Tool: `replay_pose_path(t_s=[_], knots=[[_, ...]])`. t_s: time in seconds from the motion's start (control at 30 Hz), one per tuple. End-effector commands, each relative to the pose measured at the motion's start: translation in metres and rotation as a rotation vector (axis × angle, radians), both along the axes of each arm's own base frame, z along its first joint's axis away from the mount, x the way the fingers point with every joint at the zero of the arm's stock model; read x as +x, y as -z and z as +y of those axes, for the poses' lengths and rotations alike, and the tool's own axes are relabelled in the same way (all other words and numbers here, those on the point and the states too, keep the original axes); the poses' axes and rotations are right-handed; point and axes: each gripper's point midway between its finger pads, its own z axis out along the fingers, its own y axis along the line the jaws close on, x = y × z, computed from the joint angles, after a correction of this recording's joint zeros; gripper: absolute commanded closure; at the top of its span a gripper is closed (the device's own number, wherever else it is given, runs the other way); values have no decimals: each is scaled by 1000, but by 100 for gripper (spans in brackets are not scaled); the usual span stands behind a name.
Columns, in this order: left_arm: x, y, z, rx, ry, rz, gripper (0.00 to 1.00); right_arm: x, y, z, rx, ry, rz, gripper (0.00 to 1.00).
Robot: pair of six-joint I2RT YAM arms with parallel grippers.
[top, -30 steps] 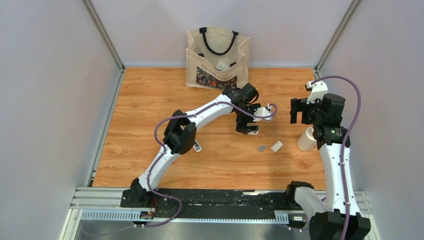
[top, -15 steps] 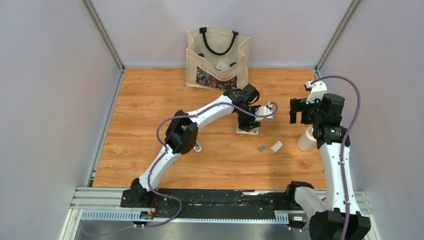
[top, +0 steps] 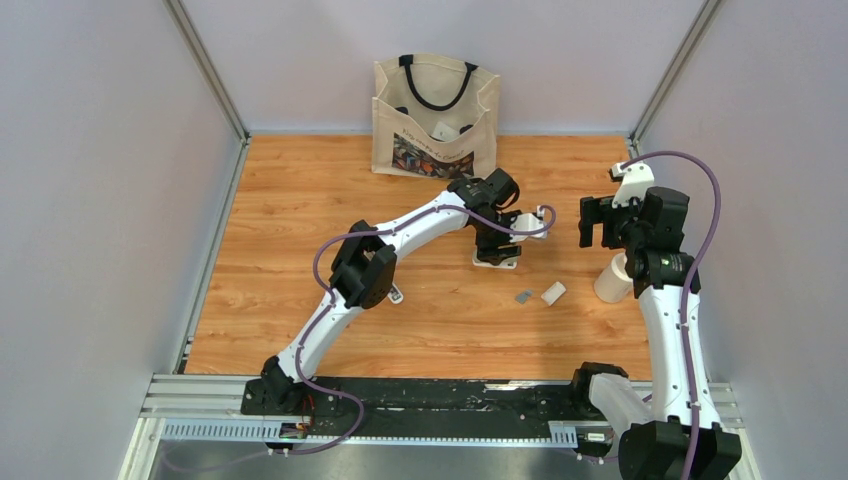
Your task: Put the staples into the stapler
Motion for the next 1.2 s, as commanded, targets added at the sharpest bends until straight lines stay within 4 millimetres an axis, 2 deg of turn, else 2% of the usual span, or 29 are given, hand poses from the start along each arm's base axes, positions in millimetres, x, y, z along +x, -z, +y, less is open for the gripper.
replay_pose_path(t_s=[0.0,0.3,0.67,0.73,0.87,0.9,0.93,1.03,1.07,1.13,1.17], knots=[[-2,-11,-11,-23,36,-27,32,5,-8,1,3,-6,-46,0],[-5,-6,-9,5,47,-36,36,5,-6,0,1,-5,-40,0],[-9,2,-8,53,67,-52,37,4,-8,1,-1,-9,-47,0],[-9,2,-9,53,69,-56,41,4,-8,1,-1,-10,-47,0],[-9,2,-7,56,65,-52,57,3,-7,1,-1,-12,-47,0],[-9,1,-8,53,64,-56,68,4,-8,1,0,-13,-50,0],[-8,1,-8,51,62,-57,74,3,-8,2,-2,-14,-49,0],[-9,-2,-9,31,45,-51,78,4,-7,2,-1,-17,-46,0],[-10,-6,-9,20,41,-47,80,4,-7,3,-2,-23,-48,0],[-11,-18,-10,1,33,-51,92,3,-6,4,0,-33,-45,0],[-11,-24,-9,-5,23,-52,95,3,-6,5,0,-40,-45,0]])
